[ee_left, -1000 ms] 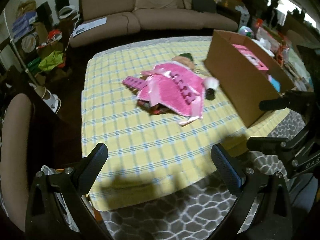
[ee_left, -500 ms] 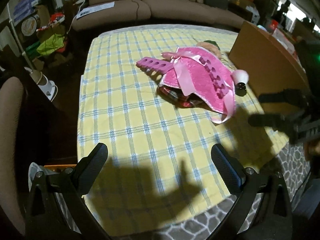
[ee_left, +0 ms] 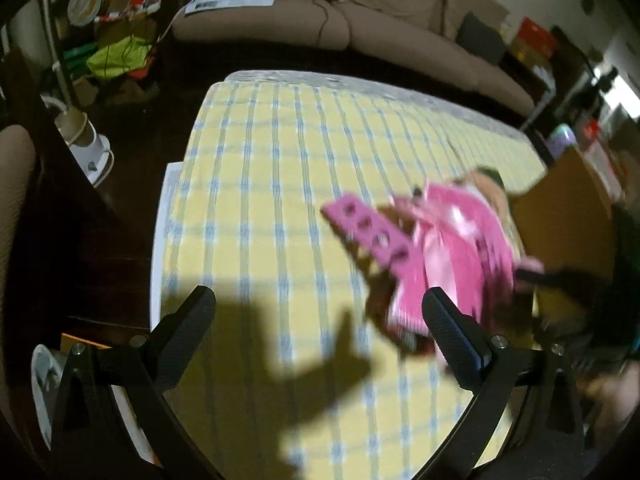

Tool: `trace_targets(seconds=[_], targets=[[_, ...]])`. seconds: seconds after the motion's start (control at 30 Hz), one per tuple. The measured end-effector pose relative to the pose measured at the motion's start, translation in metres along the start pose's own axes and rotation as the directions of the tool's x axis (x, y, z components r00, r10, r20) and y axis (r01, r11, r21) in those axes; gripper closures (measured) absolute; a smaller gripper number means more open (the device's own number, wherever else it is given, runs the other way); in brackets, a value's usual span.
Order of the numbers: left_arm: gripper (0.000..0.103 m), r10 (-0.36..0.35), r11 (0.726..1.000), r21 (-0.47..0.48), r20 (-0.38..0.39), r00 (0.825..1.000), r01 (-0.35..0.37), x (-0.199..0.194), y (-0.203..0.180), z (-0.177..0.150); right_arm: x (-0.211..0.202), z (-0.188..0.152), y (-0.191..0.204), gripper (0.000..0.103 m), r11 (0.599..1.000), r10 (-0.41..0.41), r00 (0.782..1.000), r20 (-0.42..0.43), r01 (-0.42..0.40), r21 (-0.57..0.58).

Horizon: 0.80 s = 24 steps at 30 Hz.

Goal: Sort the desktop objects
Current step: 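Close the left tool on the pink toe separator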

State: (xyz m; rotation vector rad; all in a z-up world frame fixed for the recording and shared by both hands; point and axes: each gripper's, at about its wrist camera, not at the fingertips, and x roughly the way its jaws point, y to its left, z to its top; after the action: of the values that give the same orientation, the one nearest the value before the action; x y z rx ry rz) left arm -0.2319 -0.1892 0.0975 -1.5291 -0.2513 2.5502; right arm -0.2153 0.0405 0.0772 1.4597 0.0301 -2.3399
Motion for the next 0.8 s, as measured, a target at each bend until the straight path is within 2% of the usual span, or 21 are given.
trace_targets(seconds=[0.07, 0.23, 0.3, 0.4, 0.53, 0.57, 0.6, 0.67, 0.73, 0.77, 0.8], targets=[[0.000, 0.002, 1.000, -0.012, -0.014, 1.000, -0.002, 0.011, -0.002, 0.014, 0.006, 0.001, -0.001, 0.031, 1.000, -0.005, 1.000, -0.003, 0.005, -0.010], [0.000, 0.051, 0.999, 0.009, -0.050, 0.997, -0.051, 0.043, -0.017, 0.036, 0.014, 0.003, -0.006, 0.033, 1.000, 0.001, 1.000, 0.004, -0.001, -0.019], [0.001, 0.079, 0.997, 0.022, -0.071, 0.994, -0.078, 0.055, -0.023, 0.040, 0.015, 0.003, -0.007, 0.040, 1.000, 0.007, 1.000, 0.001, -0.007, -0.026], [0.002, 0.117, 0.993, 0.035, -0.090, 0.989, -0.114, 0.070, -0.030, 0.041, 0.017, 0.004, -0.008, 0.042, 0.999, 0.015, 1.000, -0.001, -0.015, -0.036], [0.003, 0.116, 0.993, 0.031, -0.110, 0.987, -0.113, 0.082, -0.037, 0.043, 0.017, 0.006, -0.005, 0.043, 0.998, 0.016, 1.000, 0.001, -0.016, -0.058], [0.010, 0.122, 0.992, 0.036, -0.115, 0.986, -0.119, 0.085, -0.039, 0.044, 0.018, 0.006, -0.003, 0.046, 0.998, 0.017, 1.000, 0.001, -0.017, -0.062], [0.028, 0.130, 0.991, 0.040, -0.123, 0.984, -0.126, 0.088, -0.040, 0.044, 0.018, 0.006, -0.002, 0.051, 0.998, 0.021, 1.000, 0.000, -0.021, -0.065], [0.047, 0.139, 0.990, 0.044, -0.145, 0.980, -0.134, 0.094, -0.043, 0.043, 0.019, 0.007, -0.002, 0.058, 0.997, 0.031, 1.000, -0.004, -0.031, -0.065], [0.057, 0.119, 0.992, 0.056, -0.160, 0.980, -0.112, 0.097, -0.045, 0.040, 0.019, 0.008, -0.002, 0.063, 0.997, 0.037, 0.999, -0.007, -0.037, -0.064], [0.063, 0.113, 0.993, 0.060, -0.158, 0.981, -0.105, 0.097, -0.046, 0.039, 0.019, 0.008, -0.003, 0.072, 0.997, 0.044, 0.999, -0.007, -0.044, -0.062], [0.063, 0.111, 0.993, 0.063, -0.151, 0.982, -0.103, 0.095, -0.046, 0.039, 0.018, 0.008, -0.003, 0.072, 0.997, 0.050, 0.999, -0.007, -0.050, -0.059]])
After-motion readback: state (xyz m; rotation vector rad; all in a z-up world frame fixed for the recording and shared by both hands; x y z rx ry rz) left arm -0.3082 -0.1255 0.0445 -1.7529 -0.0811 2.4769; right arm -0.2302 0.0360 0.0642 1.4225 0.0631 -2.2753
